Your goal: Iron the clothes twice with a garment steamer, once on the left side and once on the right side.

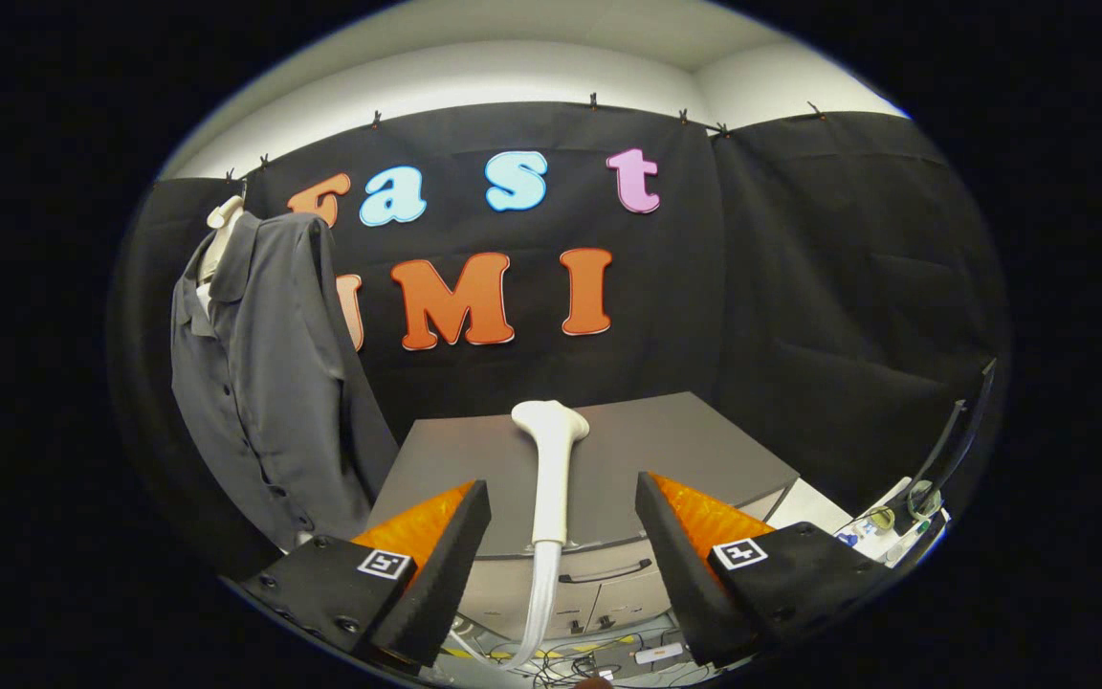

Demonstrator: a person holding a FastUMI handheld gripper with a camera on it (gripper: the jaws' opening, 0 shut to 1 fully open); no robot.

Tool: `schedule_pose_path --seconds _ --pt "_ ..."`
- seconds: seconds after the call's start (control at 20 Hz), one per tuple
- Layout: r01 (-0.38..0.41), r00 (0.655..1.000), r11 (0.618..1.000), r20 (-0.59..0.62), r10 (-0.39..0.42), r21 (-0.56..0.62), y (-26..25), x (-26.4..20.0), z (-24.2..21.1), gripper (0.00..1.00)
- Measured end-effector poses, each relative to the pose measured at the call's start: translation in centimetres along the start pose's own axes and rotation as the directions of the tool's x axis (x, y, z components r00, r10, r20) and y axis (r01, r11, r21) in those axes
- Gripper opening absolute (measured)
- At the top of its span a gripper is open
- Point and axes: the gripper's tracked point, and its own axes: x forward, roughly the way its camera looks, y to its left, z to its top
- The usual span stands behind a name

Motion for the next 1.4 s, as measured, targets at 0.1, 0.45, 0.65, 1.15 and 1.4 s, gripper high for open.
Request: schedule_pose_path --seconds 0.1,0.45,0.65,1.15,1.4 --pt "-0.015 0.999 1.000 -0.049 0.014 -0.018 0.6 2.6 0.2 0.98" --pt "-0.015 0.967 1.000 -0.254 0.012 -0.011 1.1 11.5 -1.1 0.98" --pt "-0.003 0.932 1.000 -0.363 -0.002 -0.012 1.0 15.3 -2.2 0.97" --pt "0.044 0.835 0.998 -0.550 -0.018 0.033 -1.7 20.1 -6.4 0.98" --pt "0.048 0.810 0.995 -0.586 0.011 0.086 -1.7 21.1 -7.7 0.72"
